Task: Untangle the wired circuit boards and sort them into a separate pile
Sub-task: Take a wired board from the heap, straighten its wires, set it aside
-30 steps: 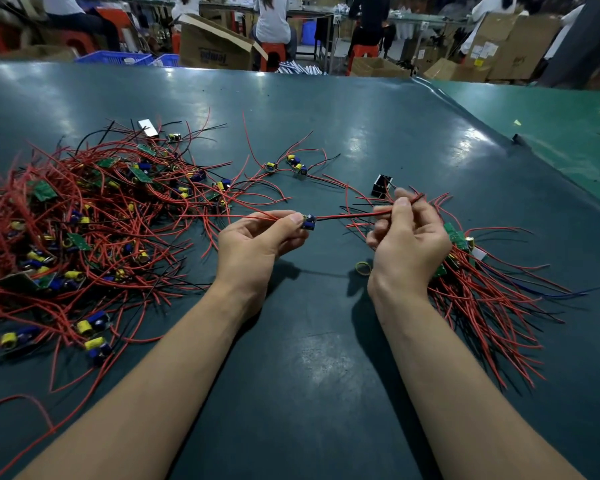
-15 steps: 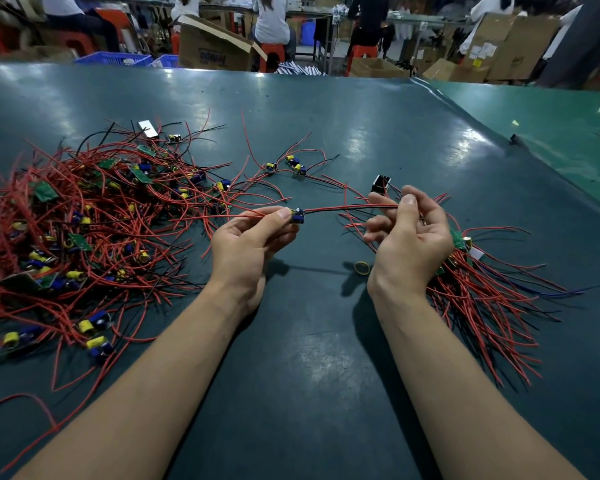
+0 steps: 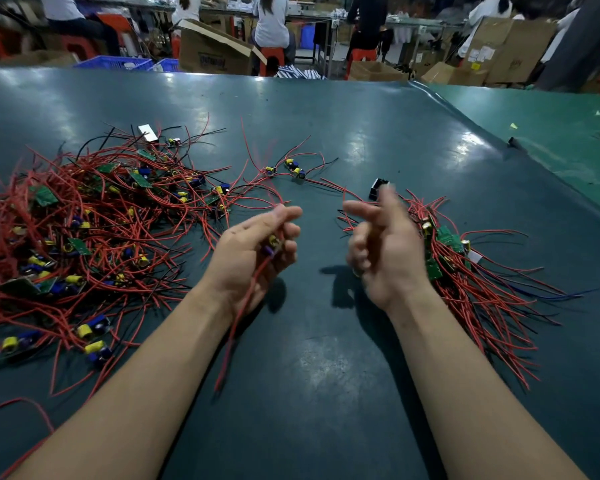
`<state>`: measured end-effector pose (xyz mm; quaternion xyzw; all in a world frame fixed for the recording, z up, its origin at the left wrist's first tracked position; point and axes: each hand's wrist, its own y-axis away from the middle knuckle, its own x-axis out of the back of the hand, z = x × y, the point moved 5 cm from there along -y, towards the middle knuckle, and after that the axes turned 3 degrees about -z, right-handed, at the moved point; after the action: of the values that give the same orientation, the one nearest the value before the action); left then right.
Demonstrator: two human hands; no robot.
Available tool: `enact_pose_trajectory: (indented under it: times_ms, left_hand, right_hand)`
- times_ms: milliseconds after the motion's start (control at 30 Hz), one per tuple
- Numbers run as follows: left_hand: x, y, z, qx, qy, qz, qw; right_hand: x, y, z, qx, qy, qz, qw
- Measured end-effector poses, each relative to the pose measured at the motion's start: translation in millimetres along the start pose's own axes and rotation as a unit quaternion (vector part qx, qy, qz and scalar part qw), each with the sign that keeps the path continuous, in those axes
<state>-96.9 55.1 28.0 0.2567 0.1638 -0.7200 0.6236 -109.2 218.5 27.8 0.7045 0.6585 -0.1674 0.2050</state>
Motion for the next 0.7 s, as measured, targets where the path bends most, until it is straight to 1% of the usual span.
enact_pose_trajectory:
  times_ms: [33, 67, 133, 200, 300, 433, 500, 600, 700]
  left_hand:
    - [-3, 2, -3, 0.009, -0.034, -0.014, 0.999]
    - [-6, 4, -6, 0.013, -0.069, -0.027, 0.997]
    - [-10, 7, -10, 0.020, -0.122, -0.050, 0.991]
    - [-11, 8, -12, 0.028, -0.150, -0.069, 0.986]
    - [-10, 9, -13, 0.033, -0.168, -0.085, 0.982]
    - [-13, 11, -15, 0.024, -0.175, -0.107, 0.978]
    - [-13, 10, -14, 0.023, -0.173, -0.101, 0.980]
    - [-12, 7, -13, 0.014, -0.164, -0.079, 0.983]
    - [-13, 8, -14, 0.004, -0.178, -0.088, 0.980]
  right_hand:
    - [-7, 1, 4, -0.001, 0.081, -0.026, 0.996]
    - [-14, 3, 9, -0.002, 0.131, -0.061, 0.990]
    - [-21, 6, 15, 0.000, 0.160, -0.127, 0.979]
    - [-20, 7, 14, 0.006, 0.178, -0.154, 0.972]
    - [-16, 7, 11, 0.005, 0.190, -0.162, 0.968]
    - [-16, 8, 9, -0.018, 0.154, -0.170, 0.973]
    - [-16, 8, 9, -0.024, 0.141, -0.164, 0.976]
    - [-17, 6, 11, -0.023, 0.132, -0.139, 0.981]
    - [-18, 5, 11, -0.013, 0.124, -0.093, 0.988]
